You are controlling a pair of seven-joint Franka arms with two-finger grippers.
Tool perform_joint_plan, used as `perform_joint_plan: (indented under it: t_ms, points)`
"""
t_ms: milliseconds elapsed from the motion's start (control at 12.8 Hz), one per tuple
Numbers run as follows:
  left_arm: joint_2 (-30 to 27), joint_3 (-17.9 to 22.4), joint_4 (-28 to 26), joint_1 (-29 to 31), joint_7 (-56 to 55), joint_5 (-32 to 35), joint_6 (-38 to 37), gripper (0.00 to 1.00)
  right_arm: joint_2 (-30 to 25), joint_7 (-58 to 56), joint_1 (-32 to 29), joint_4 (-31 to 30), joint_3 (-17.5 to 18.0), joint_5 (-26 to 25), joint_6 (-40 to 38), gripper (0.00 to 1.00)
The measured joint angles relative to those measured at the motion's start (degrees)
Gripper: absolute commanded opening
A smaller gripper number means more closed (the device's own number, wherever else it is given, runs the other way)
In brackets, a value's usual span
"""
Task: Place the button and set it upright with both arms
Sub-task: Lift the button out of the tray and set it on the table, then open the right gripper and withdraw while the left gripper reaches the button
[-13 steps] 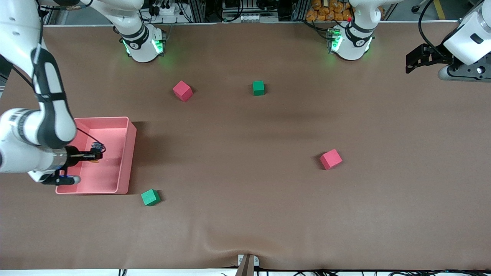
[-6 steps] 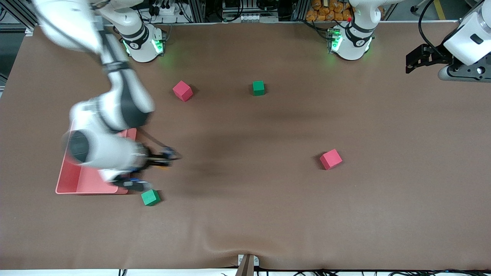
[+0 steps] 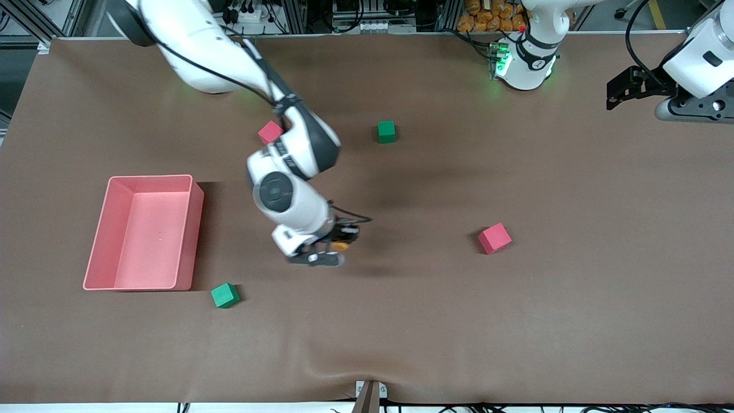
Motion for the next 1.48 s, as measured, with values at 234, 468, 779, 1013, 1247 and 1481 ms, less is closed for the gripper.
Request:
perform_joint_plan:
  t_ms: [234,468,779,1013,1247,1481]
  points:
    - [0.0,-0.1,-0.1,-0.1,0.0,0.0,0.0,1.0,6.4,2.6,6.2,4.4,-0.4,-0.6,1.3,0.0]
    - [0.0,-0.1,-0.1,-0.2,0.0,0.0,0.0,1.0,11.1,3.8,9.3,7.2,-0.9,-4.2,1.8,0.25]
    - [0.0,-0.1,-0.1,-0.2,0.0,0.0,0.1,1.0,12.2,4.3,10.5,8.4,-1.0,-9.5,1.8,1.0]
    - [0.0,-0.6,-0.1,-0.2,0.0,0.0,0.1,1.0,11.5,4.4,9.5,10.7,-1.5,-9.5,0.8,1.0]
    - [0.0,-0.7,-0.1,-0.2,0.0,0.0,0.1,1.0,6.4,4.4,4.0,13.0,-1.6,-9.6,-8.2,1.0]
    - [0.1,-0.9,-0.2,-0.2,0.0,-0.1,0.1,1.0,-2.6,4.3,-5.4,13.9,-0.9,-9.6,-20.5,1.0]
